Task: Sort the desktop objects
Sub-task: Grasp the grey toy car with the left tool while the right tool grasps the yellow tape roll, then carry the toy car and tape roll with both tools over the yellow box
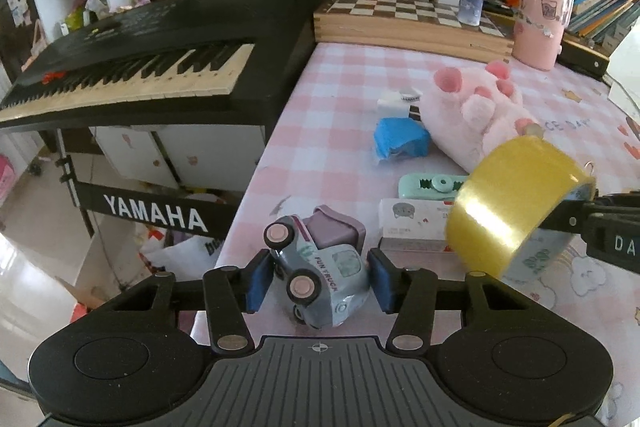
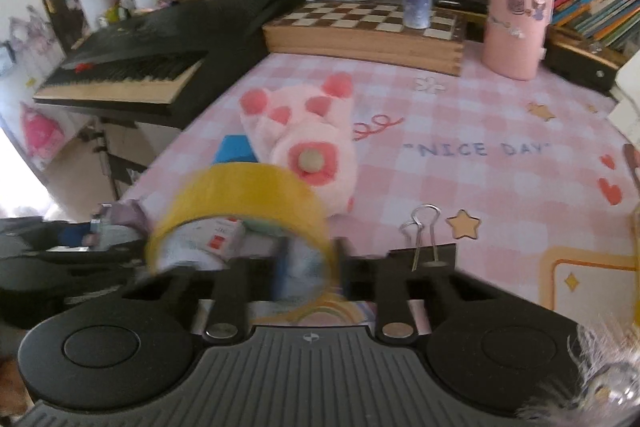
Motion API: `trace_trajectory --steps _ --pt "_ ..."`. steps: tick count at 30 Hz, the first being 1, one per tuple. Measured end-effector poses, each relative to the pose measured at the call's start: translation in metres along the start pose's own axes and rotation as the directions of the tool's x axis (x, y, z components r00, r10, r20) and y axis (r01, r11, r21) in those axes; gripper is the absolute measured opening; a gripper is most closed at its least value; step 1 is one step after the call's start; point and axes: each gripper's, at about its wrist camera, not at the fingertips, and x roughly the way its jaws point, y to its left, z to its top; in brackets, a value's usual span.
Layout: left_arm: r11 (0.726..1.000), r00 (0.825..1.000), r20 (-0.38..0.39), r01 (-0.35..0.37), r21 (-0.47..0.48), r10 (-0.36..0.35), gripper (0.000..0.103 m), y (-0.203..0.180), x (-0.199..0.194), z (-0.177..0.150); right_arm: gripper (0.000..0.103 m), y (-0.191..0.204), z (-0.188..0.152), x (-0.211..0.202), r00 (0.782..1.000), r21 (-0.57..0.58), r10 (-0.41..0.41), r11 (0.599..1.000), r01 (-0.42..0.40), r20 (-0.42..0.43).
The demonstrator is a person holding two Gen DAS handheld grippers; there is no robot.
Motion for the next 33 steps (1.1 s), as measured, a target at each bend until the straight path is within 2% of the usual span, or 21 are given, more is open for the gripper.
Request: trace_trajectory --steps 6,12,21,25,33 --pt "0.999 0.998 0.044 0.035 -0.019 -0.034 0.051 0.002 -0.024 -0.002 0.008 -0.004 0.003 -0.023 1.0 0.03 0.013 0.999 -0.013 0.015" --pt "0.994 0.99 0.098 0.108 -0.035 -0.104 0.051 -0.001 -0.058 -0.007 0.008 -0.003 -0.007 -0.059 0.999 0.044 0.009 0.999 -0.011 0.04" --pt "0.974 0.957 0.181 0.227 0.027 -0.228 0.051 -0.015 -0.113 -0.017 0.008 -0.011 -0.033 -0.121 0.993 0.113 -0.085 0.991 0.076 0.079" --pt "0.961 0.943 0.185 0.266 0.074 -0.276 0.051 -0.025 -0.13 -0.03 0.008 -0.012 -0.055 -0.141 0.989 0.164 -0.127 0.98 0.114 0.07" --pt "0.935 0.921 0.178 0.323 0.144 -0.345 0.051 -0.041 -0.16 -0.062 0.008 -0.004 -0.1 -0.18 0.985 0.219 -0.158 0.966 0.139 0.073"
